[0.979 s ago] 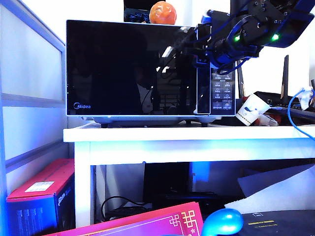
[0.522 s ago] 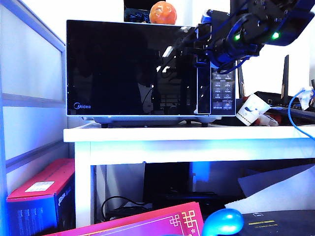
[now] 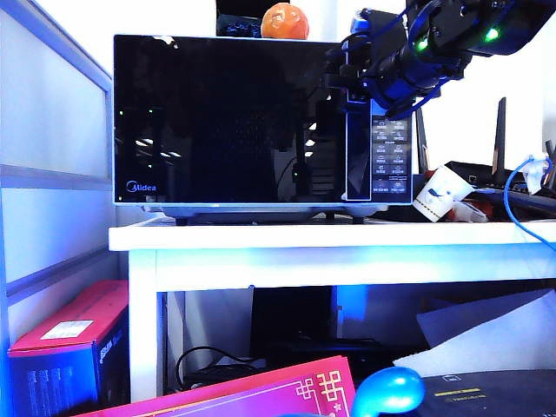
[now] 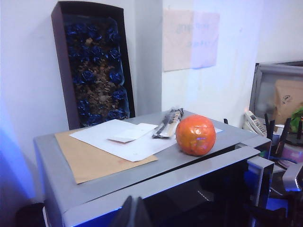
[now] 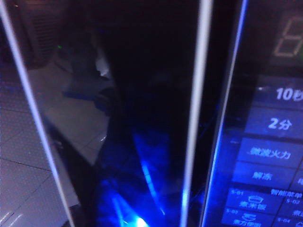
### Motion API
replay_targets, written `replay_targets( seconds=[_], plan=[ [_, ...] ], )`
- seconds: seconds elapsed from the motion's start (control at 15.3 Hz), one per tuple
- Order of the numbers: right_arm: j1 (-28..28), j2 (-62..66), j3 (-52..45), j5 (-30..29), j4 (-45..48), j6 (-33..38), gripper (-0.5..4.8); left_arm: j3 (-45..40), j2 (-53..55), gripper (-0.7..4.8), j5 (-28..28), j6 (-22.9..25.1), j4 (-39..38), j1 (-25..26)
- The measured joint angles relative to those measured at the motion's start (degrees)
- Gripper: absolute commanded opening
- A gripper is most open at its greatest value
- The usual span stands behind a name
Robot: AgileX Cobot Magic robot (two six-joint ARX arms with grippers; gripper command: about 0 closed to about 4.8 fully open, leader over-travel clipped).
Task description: Open the microwave door, place the orange inside the microwave, then close the microwave door.
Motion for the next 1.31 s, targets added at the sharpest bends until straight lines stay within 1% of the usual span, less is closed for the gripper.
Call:
replay_targets(
  seconds=[0.07,0.2,0.33,0.52,0.65,1.04,1.24,1.31],
  plan=[
    [0.0,0.0,0.0,-0.4,0.4,0.0,4.34,0.0,0.0,-0.05,0.0,0.0,0.0,0.0],
    [0.1,-0.9,0.3,-3.4,2.4,0.2,4.32,0.0,0.0,-0.05,0.0,0.0,-0.2,0.0],
    [0.0,-1.3,0.4,-4.8,2.7,0.0,4.32,0.0,0.0,-0.05,0.0,0.0,-0.4,0.0],
    [0.1,-2.7,0.4,-4.7,2.6,0.1,4.31,0.0,0.0,-0.05,0.0,0.0,-0.6,0.0],
    [0.0,-4.1,0.4,-5.2,2.6,0.1,4.17,0.0,0.0,-0.05,0.0,0.0,-0.6,0.0],
    [-0.6,-6.5,0.2,-12.2,0.2,0.2,4.17,0.0,2.7,-0.05,0.1,0.0,-1.0,0.0],
    [-0.6,-8.2,0.1,-12.4,-1.3,0.4,4.17,0.0,4.5,-0.05,0.4,0.0,0.5,-0.4],
    [-0.7,-9.0,0.1,-12.4,-1.2,0.5,3.97,0.0,4.8,-0.05,0.7,0.0,1.2,-0.7]
  ],
)
